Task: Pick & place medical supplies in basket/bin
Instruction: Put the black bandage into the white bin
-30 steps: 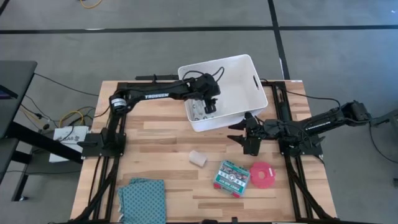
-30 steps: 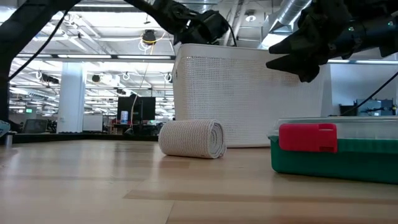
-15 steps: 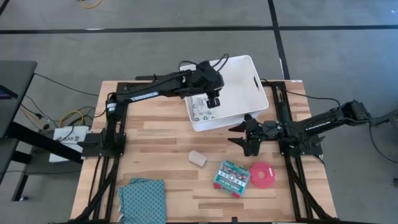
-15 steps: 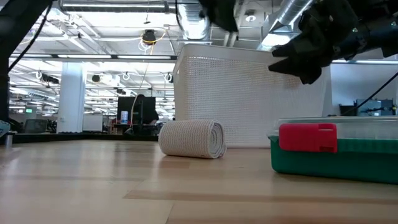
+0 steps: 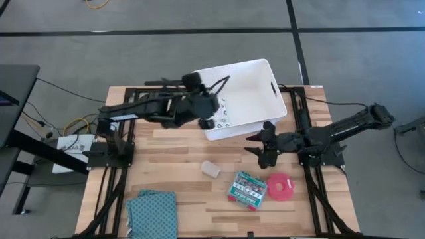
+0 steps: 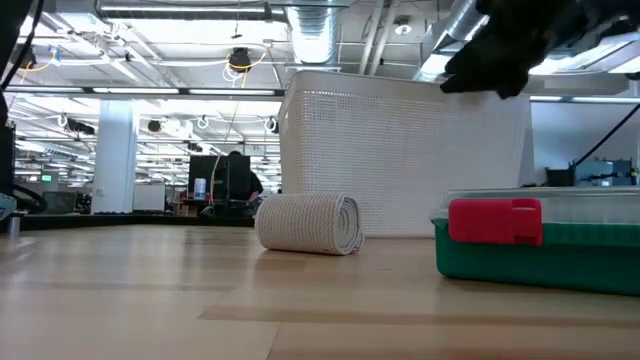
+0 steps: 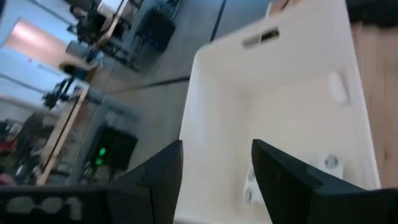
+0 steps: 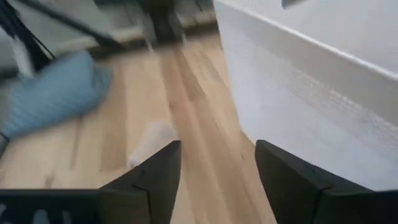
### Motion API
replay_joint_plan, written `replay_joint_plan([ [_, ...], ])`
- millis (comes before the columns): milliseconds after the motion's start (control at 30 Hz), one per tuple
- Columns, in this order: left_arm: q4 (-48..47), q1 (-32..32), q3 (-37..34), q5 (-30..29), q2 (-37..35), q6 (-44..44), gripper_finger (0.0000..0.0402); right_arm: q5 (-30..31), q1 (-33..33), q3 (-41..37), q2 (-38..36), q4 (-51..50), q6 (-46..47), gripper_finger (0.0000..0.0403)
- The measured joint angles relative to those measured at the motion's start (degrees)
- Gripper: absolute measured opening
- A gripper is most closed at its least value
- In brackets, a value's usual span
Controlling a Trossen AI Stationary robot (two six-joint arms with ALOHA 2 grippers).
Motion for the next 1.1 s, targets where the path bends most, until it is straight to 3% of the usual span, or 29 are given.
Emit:
replay_joint_plan([
  [167,-12.2,-3.7,-0.1,-1.9,-0.8,-12.0,0.0182,-4.1,3.9,9.0,1.1,-23.0,20.0,0.0168],
  [300,-19.0,-5.9,-0.1,-2.0,-0.9,-19.8,0.0182,-11.8,6.3,10.0,2.2,-30.8,33.5,0.0155],
  [467,-22.4,-8.2,-0.1,-1.9,-0.9,-25.0,0.0182,-12.0,7.4,9.9,5.7,-39.7,43.7,0.0145],
  [667,-22.3,-10.0,-0.1,-2.0,-0.9,-25.7,0.0182,-12.0,6.4,9.9,11.0,-41.3,39.6,0.0136],
  [867,-22.2,-11.1,-0.1,-2.0,-0.9,-25.6,0.0182,-7.9,3.1,9.9,18.2,-38.7,33.3,0.0132],
  [967,-22.2,-11.1,-0.1,-2.0,-0.9,-25.0,0.0182,-11.9,1.2,9.9,21.8,-39.3,34.5,0.0137],
  [1100,-22.2,-11.1,-0.1,-2.1,-0.9,-24.9,0.0182,-23.1,-1.7,10.0,26.0,-42.9,37.1,0.0153],
])
